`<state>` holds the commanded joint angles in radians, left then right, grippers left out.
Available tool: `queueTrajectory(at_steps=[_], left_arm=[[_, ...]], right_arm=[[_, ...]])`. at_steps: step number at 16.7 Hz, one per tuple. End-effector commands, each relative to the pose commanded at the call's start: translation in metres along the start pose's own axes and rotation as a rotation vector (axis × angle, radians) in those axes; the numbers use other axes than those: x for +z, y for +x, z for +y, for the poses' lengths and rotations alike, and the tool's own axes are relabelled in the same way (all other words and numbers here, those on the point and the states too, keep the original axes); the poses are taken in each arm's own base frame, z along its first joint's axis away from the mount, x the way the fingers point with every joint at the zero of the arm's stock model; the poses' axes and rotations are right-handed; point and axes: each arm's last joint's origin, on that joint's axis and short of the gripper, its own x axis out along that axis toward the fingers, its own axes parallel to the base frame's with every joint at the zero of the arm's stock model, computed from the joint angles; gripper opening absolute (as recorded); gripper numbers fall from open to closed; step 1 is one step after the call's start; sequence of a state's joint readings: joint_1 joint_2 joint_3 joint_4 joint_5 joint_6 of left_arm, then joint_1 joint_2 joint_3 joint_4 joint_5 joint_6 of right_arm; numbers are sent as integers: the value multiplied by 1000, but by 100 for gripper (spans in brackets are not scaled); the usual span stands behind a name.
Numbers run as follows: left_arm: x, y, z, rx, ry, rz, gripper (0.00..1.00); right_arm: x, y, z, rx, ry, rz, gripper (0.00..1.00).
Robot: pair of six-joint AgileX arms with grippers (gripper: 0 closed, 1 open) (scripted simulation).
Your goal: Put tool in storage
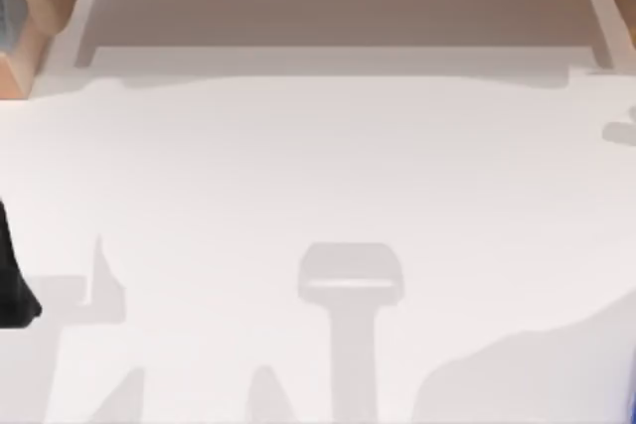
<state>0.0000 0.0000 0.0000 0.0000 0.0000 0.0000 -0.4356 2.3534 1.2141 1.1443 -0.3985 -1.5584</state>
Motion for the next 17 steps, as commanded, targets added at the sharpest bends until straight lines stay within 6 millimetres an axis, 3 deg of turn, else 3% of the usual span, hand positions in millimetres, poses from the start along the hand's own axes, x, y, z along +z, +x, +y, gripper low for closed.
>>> queueTrajectory(at_steps=[9, 17], left_arm=[[0, 0, 0, 0, 0, 0, 100], [0, 0, 0, 0, 0, 0, 100]], right_arm=[[0, 0, 0, 0, 0, 0, 2], [0, 0, 0, 0, 0, 0, 0]])
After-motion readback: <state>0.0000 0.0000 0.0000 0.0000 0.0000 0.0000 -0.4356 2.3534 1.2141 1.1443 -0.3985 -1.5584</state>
